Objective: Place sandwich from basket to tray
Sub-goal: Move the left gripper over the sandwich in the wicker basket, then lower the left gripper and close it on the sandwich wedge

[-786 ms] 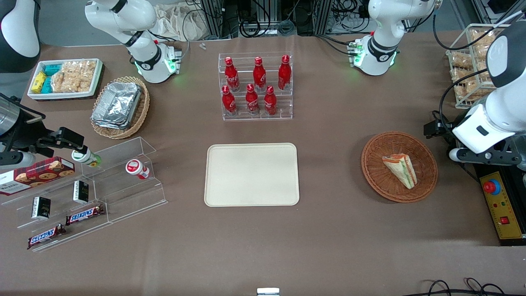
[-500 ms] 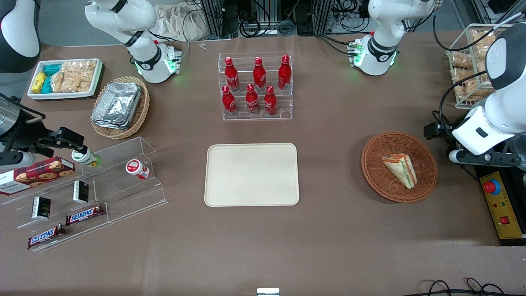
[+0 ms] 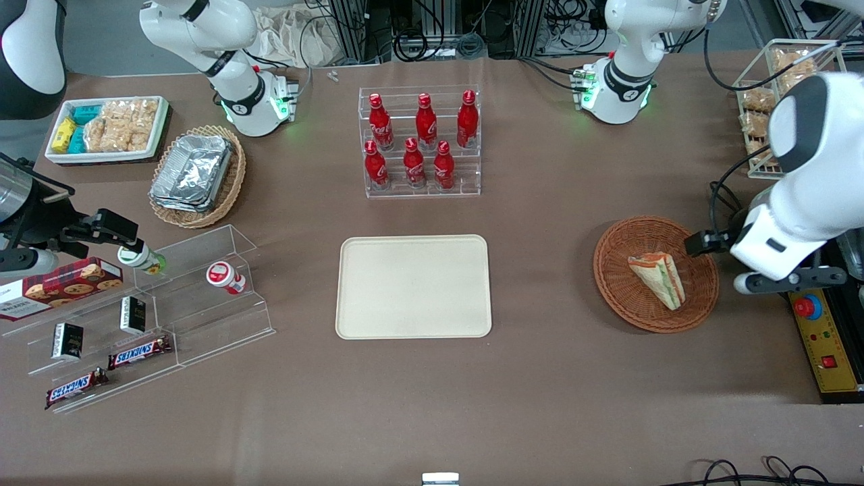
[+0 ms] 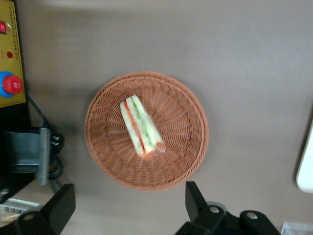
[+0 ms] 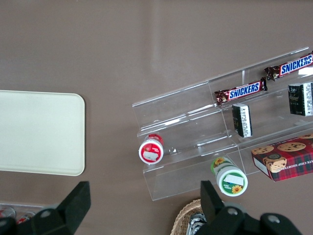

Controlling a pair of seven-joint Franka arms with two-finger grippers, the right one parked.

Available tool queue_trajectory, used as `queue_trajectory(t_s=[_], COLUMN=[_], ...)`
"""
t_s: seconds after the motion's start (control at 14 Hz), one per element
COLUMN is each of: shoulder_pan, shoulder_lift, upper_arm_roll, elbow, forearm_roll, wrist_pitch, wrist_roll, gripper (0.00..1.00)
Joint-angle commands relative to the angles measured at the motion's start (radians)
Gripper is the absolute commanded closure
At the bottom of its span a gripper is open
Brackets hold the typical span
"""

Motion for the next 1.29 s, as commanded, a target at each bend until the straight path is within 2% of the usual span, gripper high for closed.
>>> queue_trajectory(t_s=[0.0,0.36,0.71,1.21], shoulder_pan=[-0.007,0.004,0.03,0.03], shoulder_lift=[-0.045,-0.005,0.003,0.054], upper_arm_roll=[0.018,0.025,0.056,0.059], elbow=[-0.16,-0.339,-0.533,-0.556], forearm_roll=[0.014,0.023,0.028,0.028], wrist_pitch=[0.134,0.354,0.605,0.667], wrist_roll=[-0.147,-0.31,-0.327,-0.342], gripper=[0.0,0.0,0.0,0.0])
